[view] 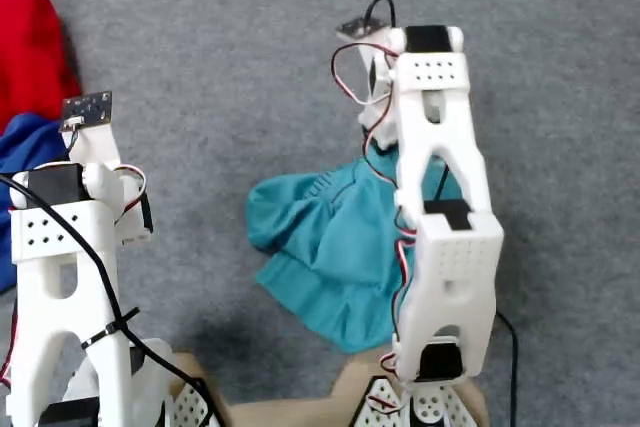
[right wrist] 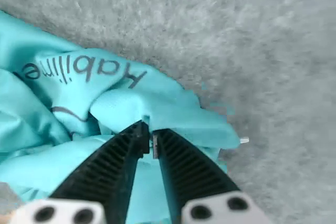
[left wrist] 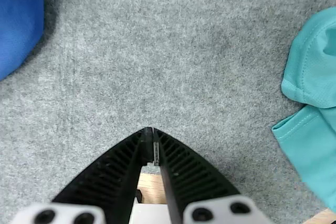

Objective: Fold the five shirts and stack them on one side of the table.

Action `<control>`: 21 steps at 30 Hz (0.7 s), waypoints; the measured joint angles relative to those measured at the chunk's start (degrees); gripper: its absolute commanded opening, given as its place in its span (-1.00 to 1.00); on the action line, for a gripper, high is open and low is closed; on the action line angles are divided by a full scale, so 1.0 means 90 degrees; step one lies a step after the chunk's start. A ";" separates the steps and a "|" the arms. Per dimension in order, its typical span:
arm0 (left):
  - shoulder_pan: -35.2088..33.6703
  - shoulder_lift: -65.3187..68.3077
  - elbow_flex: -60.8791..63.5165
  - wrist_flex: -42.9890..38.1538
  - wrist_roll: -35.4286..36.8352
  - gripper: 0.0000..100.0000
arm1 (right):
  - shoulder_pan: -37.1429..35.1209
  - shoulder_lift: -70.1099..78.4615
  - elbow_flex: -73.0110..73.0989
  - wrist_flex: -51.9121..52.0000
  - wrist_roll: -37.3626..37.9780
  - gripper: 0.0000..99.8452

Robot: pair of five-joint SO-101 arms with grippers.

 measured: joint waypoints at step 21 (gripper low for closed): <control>0.0000 0.0000 0.0000 -0.0664 -0.0244 -0.96 | -0.0674 -0.4562 0.1993 0.0029 0.1915 -0.99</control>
